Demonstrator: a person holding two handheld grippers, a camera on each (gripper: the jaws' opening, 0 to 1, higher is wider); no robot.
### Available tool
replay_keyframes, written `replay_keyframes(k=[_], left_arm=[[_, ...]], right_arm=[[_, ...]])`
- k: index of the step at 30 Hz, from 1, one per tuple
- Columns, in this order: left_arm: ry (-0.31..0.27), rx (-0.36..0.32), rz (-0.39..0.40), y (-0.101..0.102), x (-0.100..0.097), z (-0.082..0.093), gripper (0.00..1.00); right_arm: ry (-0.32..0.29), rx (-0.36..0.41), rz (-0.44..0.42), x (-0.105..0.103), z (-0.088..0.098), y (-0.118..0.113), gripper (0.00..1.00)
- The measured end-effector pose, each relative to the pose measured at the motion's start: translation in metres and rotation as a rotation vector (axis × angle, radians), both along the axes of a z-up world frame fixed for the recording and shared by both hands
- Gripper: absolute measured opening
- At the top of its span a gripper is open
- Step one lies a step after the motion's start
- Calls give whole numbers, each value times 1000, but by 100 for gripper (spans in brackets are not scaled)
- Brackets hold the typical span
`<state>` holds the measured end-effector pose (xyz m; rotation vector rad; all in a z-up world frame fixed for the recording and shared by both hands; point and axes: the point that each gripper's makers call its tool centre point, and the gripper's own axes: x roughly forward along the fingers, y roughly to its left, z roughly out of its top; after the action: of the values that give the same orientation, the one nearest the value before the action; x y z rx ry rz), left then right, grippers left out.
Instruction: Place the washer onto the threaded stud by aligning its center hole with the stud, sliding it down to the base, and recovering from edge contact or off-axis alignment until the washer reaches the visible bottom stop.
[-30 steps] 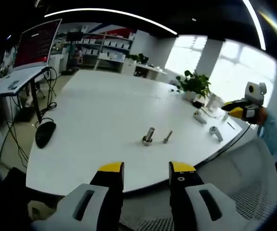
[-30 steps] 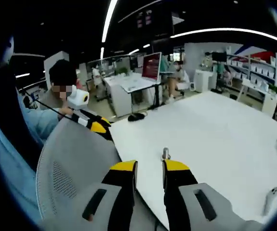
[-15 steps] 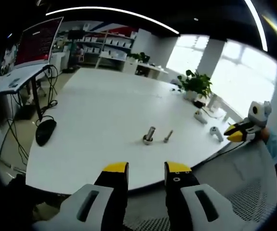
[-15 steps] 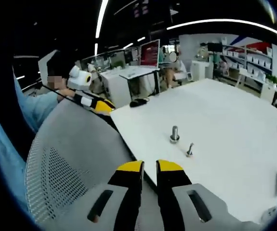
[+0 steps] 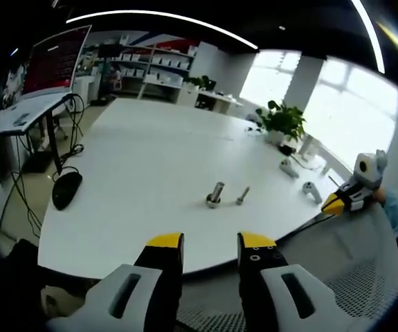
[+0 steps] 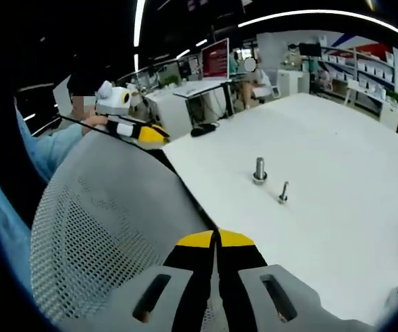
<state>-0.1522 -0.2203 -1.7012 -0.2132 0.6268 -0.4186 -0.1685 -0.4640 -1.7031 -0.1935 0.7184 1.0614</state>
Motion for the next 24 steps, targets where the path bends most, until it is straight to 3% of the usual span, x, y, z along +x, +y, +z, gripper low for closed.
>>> replay_keyframes(k=[6,24], left_arm=[[-13,-4,-13,-2,-1,2,34],[-14,7,-6,0,0,1,35]], right_arm=[[11,-12,-15,1,-3,-2,4],[30,-27,-30,0,-7,-6,4]])
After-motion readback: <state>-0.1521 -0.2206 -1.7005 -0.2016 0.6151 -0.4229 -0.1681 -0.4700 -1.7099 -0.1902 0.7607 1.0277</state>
